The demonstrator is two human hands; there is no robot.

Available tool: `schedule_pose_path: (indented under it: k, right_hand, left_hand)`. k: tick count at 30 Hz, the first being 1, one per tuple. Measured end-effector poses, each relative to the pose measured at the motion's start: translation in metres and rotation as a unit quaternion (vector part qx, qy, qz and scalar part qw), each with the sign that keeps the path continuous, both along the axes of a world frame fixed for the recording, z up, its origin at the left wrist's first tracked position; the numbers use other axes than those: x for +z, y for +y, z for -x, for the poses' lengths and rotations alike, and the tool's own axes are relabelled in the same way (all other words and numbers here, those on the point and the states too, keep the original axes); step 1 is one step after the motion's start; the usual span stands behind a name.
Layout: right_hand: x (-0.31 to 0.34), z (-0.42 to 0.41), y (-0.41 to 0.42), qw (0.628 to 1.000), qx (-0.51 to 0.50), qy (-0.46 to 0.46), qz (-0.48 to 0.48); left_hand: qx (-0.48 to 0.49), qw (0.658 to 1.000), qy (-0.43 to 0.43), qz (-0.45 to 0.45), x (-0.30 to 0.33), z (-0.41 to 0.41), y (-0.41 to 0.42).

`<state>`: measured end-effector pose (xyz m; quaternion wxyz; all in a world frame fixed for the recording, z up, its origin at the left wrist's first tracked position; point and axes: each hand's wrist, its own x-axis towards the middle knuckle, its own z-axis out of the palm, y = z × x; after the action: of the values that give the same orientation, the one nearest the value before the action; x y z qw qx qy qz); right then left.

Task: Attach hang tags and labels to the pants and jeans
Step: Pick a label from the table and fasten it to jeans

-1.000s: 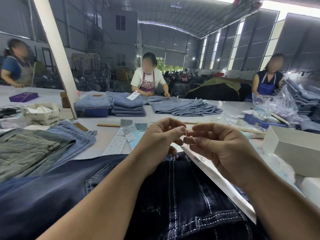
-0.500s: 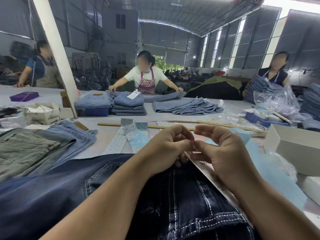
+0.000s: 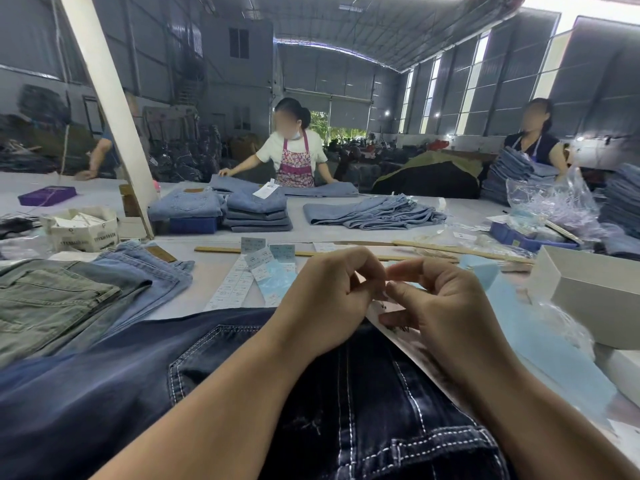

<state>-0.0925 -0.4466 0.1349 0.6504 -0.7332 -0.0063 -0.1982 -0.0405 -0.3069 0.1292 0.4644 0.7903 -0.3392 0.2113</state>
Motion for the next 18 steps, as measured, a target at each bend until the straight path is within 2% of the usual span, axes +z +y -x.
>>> schedule_pose_path:
  k: [4,6,9,14,18]
  right_hand:
    - [-0.003,0.001,0.001,0.999,-0.003,-0.021,0.043]
    - [-0.006,0.0,0.001,0.997,-0.012,-0.042,0.06]
    - [-0.007,0.001,0.001,0.991,-0.024,-0.065,0.114]
    - [-0.007,0.002,0.001,0.984,-0.022,-0.081,0.158]
    - [-0.007,0.003,0.001,0.986,0.01,-0.082,0.142]
  left_hand:
    - [-0.011,0.998,0.036,0.048,0.002,-0.001,0.001]
    - [-0.023,0.993,0.082,0.082,0.001,-0.005,0.002]
    - [-0.055,0.985,0.138,0.086,0.0,-0.008,0.002]
    - [-0.065,0.98,0.157,0.104,0.0,-0.011,0.004]
    - [-0.069,0.979,0.16,0.105,-0.001,-0.011,0.004]
